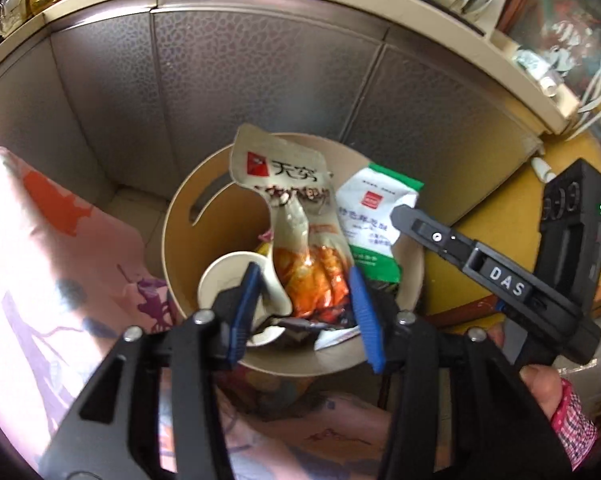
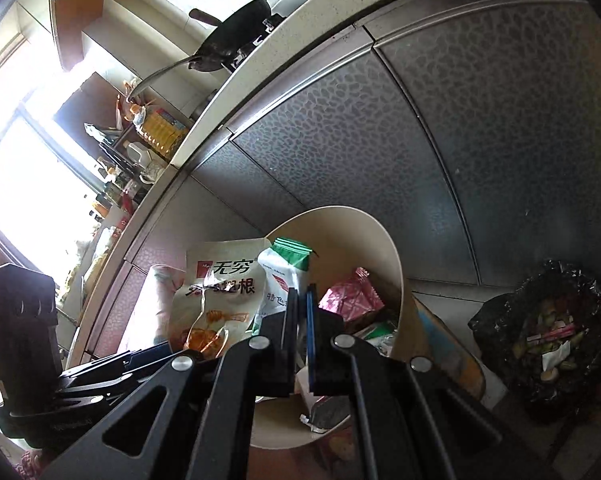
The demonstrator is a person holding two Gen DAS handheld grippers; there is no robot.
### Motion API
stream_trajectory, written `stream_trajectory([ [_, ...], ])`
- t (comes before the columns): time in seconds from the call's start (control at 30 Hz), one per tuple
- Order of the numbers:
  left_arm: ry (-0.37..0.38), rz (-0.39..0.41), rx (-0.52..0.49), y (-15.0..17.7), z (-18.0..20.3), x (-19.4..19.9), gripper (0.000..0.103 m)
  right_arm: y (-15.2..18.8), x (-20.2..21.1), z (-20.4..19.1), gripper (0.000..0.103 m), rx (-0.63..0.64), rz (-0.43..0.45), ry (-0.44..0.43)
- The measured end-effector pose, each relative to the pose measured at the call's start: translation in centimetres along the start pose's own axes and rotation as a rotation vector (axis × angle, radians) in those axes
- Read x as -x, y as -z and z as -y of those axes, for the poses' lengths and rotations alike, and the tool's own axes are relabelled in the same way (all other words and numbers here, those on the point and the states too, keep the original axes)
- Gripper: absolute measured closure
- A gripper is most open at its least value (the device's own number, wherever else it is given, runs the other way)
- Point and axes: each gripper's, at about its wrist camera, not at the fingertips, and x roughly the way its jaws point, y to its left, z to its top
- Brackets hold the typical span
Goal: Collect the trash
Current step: 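Carry both snack bags to the beige bin and open both grippers, then grasp the white tissue with the left gripper while the right reaches the bottle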
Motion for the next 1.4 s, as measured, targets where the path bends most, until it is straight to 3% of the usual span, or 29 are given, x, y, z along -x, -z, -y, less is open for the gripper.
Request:
stream_trajectory([
  [0.03, -0.017, -0.006, 0.016, -0.1, 0.0, -0.3, 0.038, -0.1, -0.3, 0.1, 0.1, -0.007, -0.008, 0.001],
  [0.17, -0.011, 0.027, 0.047, 0.4, -0.6, 0.9, 0.037, 0.4, -0.2, 0.4, 0.09, -0.029, -0.009, 0.002],
  [0.23, -0.02, 0.037, 0.038, 0.7, -0.4, 1.6, 0.037, 0.6, 0.3, 0.3, 0.07, -0.029, 0.004, 0.007],
  [0.27, -0.021, 0.043, 0.036, 0.6, -0.3, 2.0, 0.037, 0.7, 0.7, 0.1, 0.05, -0.027, 0.018, 0.008],
  [0.3, -0.02, 0.051, 0.036, 0.7, -0.4, 2.5, 0.037, 0.9, 1.2, -0.1, 0.042, -0.022, 0.036, 0.008],
  [0.47, 0.044, 0.108, 0.077, 3.4, -0.8, 6.5, 0.037, 2.1, 4.0, -1.4, 0.042, -0.017, 0.07, -0.045],
  [0.63, 0.089, 0.131, 0.091, 9.0, -1.2, 10.5, 0.037, 4.4, 5.7, -2.6, 0.041, -0.049, 0.022, -0.116],
  [0.9, -0.008, 0.134, 0.108, 19.4, -3.2, 14.9, 0.037, 7.5, 6.4, -7.0, 0.041, -0.019, -0.054, -0.196],
  [1.17, -0.171, 0.208, 0.278, 29.2, -9.8, 21.8, 0.037, 11.9, 3.8, -15.0, 0.041, 0.11, -0.21, -0.273],
  [1.23, -0.302, 0.249, 0.289, 31.3, -11.5, 24.1, 0.029, 13.4, 3.1, -16.8, 0.041, 0.138, -0.254, -0.285],
  [1.3, -0.501, 0.275, 0.237, 32.8, -12.8, 25.6, 0.017, 14.9, 2.3, -18.3, 0.041, 0.156, -0.3, -0.295],
  [1.4, -0.646, 0.256, 0.166, 34.2, -15.7, 26.0, 0.017, 16.8, 1.7, -20.1, 0.041, 0.178, -0.35, -0.302],
])
